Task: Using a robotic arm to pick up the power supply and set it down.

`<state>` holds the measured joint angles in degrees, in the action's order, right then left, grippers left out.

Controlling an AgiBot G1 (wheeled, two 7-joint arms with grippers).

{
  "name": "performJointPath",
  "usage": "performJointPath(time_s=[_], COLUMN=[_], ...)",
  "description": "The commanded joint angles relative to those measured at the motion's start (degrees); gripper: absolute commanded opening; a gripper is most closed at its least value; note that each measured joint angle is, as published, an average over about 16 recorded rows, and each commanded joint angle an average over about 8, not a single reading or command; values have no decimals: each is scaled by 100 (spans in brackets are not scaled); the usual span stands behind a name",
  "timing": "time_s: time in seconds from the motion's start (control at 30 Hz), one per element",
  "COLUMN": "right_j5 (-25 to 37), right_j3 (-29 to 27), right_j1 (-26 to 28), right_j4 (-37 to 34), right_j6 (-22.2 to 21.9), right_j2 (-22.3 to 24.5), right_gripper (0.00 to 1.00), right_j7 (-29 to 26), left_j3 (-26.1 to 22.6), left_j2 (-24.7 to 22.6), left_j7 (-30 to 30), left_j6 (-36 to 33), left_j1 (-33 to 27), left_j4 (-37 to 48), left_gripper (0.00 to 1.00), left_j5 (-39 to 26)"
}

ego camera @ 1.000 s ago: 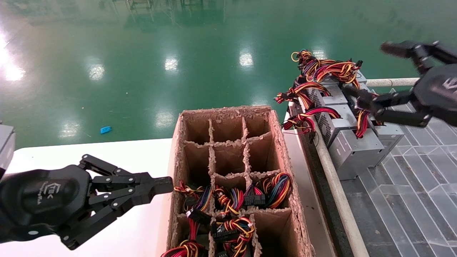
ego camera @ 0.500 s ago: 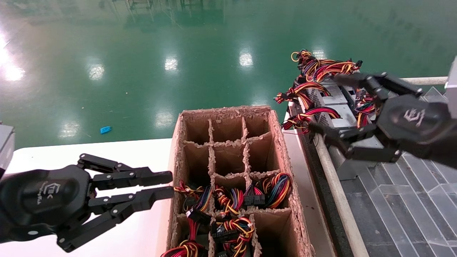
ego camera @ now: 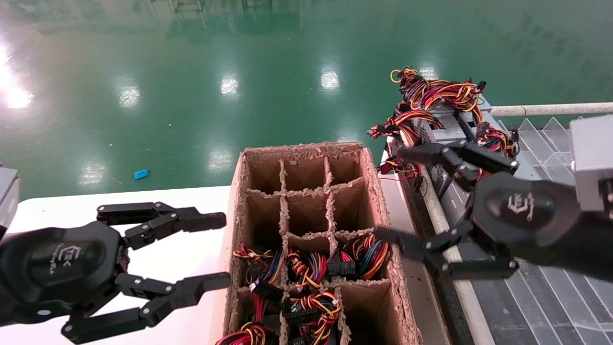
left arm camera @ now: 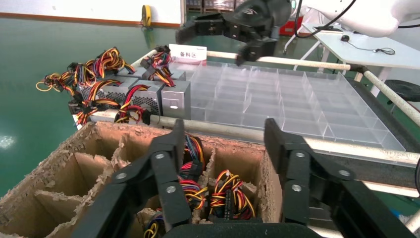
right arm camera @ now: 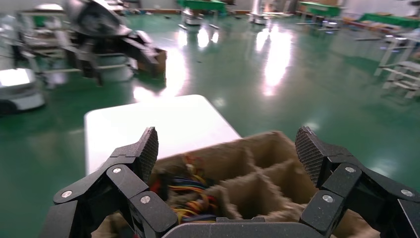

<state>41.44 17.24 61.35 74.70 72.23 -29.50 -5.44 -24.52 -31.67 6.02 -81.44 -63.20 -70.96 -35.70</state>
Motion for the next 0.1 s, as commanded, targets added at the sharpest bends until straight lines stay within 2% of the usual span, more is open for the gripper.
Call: performJointPath(time_s=[0.03,0.1], right_j5=[9,12], right_j3=[-26,-34], right_j1=[5,6], right_j4=[-24,-31], right_j6=[289,371], right_j2=[-118,-152], right_gripper=[100,100], right_j7=[-114,-146], left_j3=[0,0], left_j2=[0,0], left_j7=[0,0], left_j6=[0,0], left_j1=[0,0], left_j4=[0,0], left_gripper=[100,100], left_j5=[0,0])
